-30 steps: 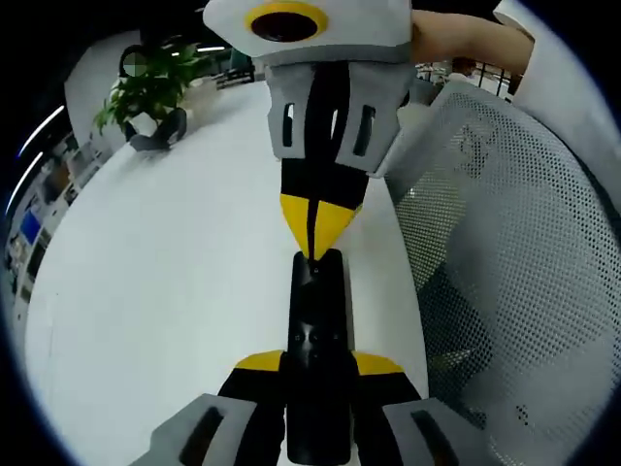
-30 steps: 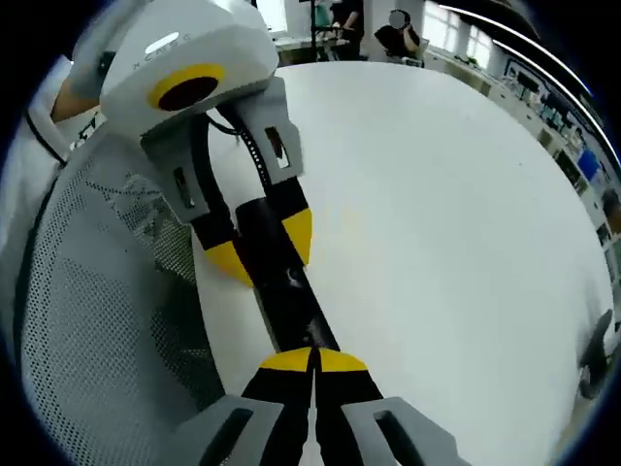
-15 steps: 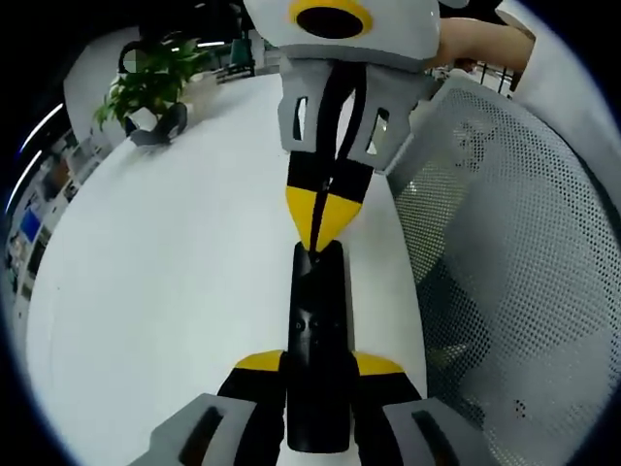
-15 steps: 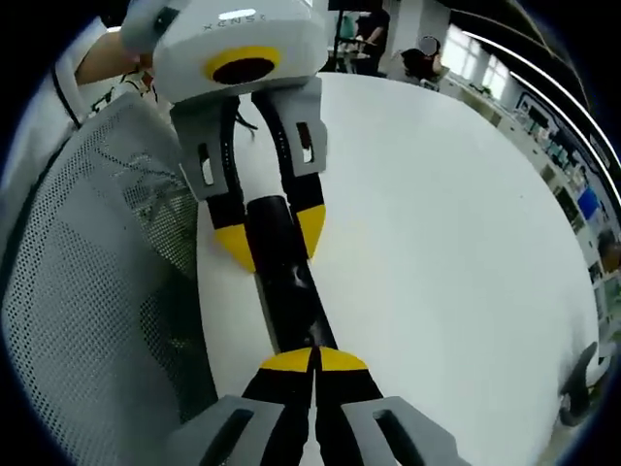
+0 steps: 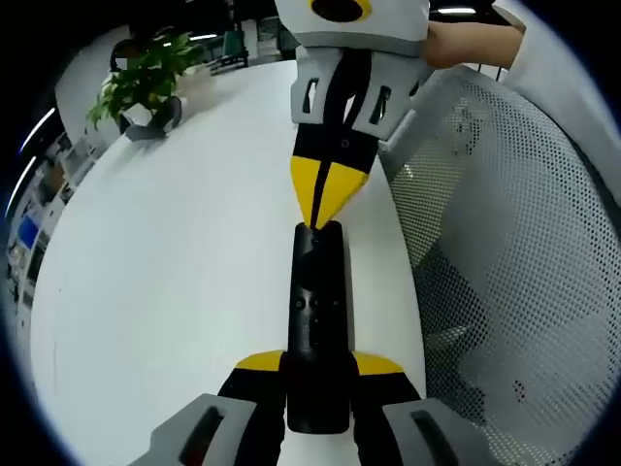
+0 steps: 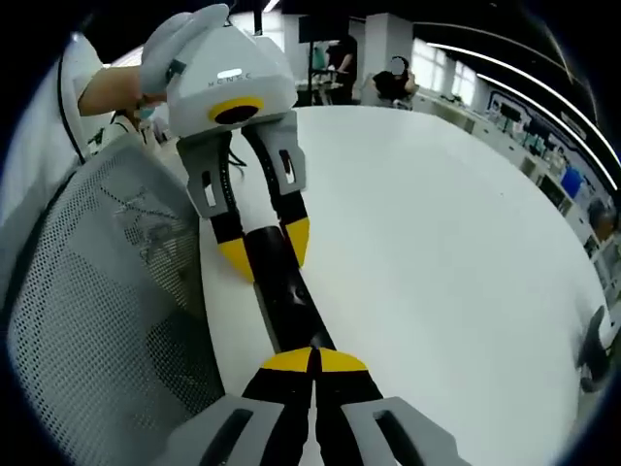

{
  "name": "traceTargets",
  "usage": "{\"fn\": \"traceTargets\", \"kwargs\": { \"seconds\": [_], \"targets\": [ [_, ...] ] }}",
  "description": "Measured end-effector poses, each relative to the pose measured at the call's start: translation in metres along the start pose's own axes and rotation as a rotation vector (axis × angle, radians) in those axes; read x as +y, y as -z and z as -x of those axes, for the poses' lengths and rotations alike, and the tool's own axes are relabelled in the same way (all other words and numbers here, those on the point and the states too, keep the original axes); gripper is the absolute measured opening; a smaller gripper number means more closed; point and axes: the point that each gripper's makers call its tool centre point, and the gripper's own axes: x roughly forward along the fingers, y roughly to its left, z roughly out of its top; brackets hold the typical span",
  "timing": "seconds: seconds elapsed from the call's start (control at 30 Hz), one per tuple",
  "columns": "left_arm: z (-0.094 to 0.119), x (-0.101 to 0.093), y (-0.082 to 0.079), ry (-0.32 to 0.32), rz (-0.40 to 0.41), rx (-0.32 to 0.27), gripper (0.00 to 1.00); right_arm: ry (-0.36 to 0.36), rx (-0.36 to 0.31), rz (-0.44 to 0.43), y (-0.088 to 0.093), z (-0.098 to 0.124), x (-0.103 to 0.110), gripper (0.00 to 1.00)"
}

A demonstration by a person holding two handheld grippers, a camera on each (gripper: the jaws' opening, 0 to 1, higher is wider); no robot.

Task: Press the specified remote control buttons in sequence, fully releasing each button before pressing the next.

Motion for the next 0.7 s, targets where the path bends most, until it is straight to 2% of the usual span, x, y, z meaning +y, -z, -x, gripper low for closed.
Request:
{"fn": "traceTargets", "kwargs": {
  "seconds": [0.07, 0.13, 0.23, 0.43, 0.53, 0.6, 0.7],
  "targets": [
    [0.000, 0.000, 0.000, 0.005, 0.003, -0.004, 0.24, -0.011, 0.016, 0.028, 0.000, -0.003, 0.001, 0.00],
    [0.000, 0.001, 0.000, 0.006, 0.011, -0.014, 0.24, -0.051, 0.077, 0.077, 0.007, -0.009, 0.007, 0.00],
    [0.001, 0.001, 0.000, 0.003, 0.024, -0.028, 0.24, -0.038, 0.108, 0.149, 0.005, -0.009, 0.005, 0.00],
    [0.000, 0.000, 0.000, 0.002, 0.025, -0.018, 0.24, -0.054, 0.180, 0.196, 0.005, -0.012, 0.005, 0.00],
    [0.000, 0.000, 0.000, 0.005, 0.026, -0.013, 0.24, -0.055, 0.176, 0.190, 0.006, -0.011, 0.004, 0.00],
    [0.000, 0.000, 0.000, 0.004, 0.027, -0.010, 0.24, -0.059, 0.120, 0.106, 0.005, -0.010, 0.005, 0.00],
    [0.000, 0.000, -0.001, 0.001, 0.031, -0.004, 0.24, -0.062, 0.071, 0.022, 0.005, -0.007, 0.005, 0.00]
  ]
}}
